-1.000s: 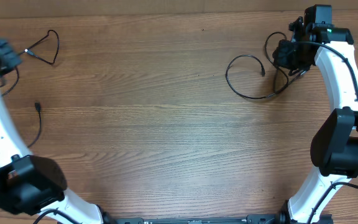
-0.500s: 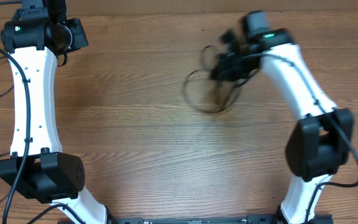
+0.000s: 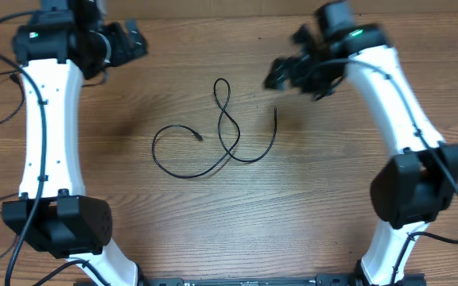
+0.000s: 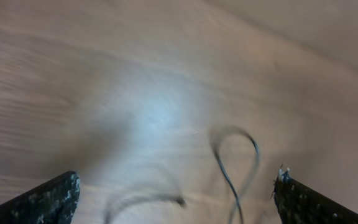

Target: Untangle cables

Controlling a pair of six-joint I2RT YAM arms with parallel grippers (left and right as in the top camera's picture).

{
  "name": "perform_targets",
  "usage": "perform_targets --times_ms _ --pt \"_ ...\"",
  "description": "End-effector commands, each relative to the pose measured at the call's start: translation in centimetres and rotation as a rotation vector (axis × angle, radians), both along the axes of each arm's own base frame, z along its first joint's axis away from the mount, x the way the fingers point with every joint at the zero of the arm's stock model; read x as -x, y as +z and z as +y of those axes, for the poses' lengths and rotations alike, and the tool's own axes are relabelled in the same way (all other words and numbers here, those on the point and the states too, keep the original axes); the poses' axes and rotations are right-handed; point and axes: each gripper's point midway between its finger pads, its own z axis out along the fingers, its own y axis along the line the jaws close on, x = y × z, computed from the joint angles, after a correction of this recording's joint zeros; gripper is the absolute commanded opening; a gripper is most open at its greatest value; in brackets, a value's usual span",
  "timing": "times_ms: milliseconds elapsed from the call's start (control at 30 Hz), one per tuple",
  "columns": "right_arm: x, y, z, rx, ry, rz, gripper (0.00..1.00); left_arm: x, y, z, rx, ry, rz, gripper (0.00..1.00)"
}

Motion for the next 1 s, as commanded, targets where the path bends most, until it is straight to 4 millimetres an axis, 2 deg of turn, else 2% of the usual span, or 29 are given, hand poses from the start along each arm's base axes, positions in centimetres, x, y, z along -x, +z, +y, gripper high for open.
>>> perform_targets --times_ms 0,133,233,433,600,633,667,700,767,800,833,967 --pt "-1.4 3.5 -3.6 0.008 -0.084 -0.062 1.0 1.7 -1.4 -4.7 0.037 -0.114 0.084 1.0" --pt "-0.5 4.7 -7.2 0.014 -0.163 -0.025 1.0 4.0 -4.1 -8.0 -0.064 -0.177 0.196 1.0" --pt "0.1 4.5 -9.3 0.017 -0.211 0.012 1.0 5.1 -7.0 -11.9 -0.084 -0.265 0.253 1.0" --pt "0.7 3.9 -11.8 0.063 -0.264 0.049 1.0 8.4 -14.4 -16.6 -0.183 -0.447 0.42 1.0" --pt "0.8 3.4 -13.1 0.138 -0.284 0.051 1.0 10.2 -18.6 -19.4 -0.209 -0.553 0.512 0.98" --pt "0.8 3.4 -13.1 0.14 -0.283 0.05 1.0 10.4 -19.2 -19.8 -0.214 -0.563 0.524 0.9" --pt "0.8 3.4 -13.1 0.142 -0.283 0.049 1.0 10.6 -20.0 -20.0 -0.225 -0.572 0.54 0.71" --pt "0.8 3.4 -13.1 0.142 -0.283 0.047 1.0 10.8 -20.6 -20.1 -0.237 -0.575 0.552 0.57" --pt "0.6 3.4 -13.1 0.142 -0.284 0.042 1.0 11.0 -21.5 -20.0 -0.256 -0.577 0.572 0.22" --pt "0.5 3.5 -13.2 0.142 -0.284 0.037 1.0 10.9 -21.8 -19.9 -0.264 -0.576 0.576 0.1" --pt "0.5 3.5 -13.2 0.142 -0.285 0.035 1.0 10.8 -21.9 -19.7 -0.277 -0.573 0.575 0.04" --pt "0.4 3.5 -13.2 0.142 -0.285 0.032 1.0 9.3 -21.8 -17.0 -0.374 -0.516 0.548 0.04"
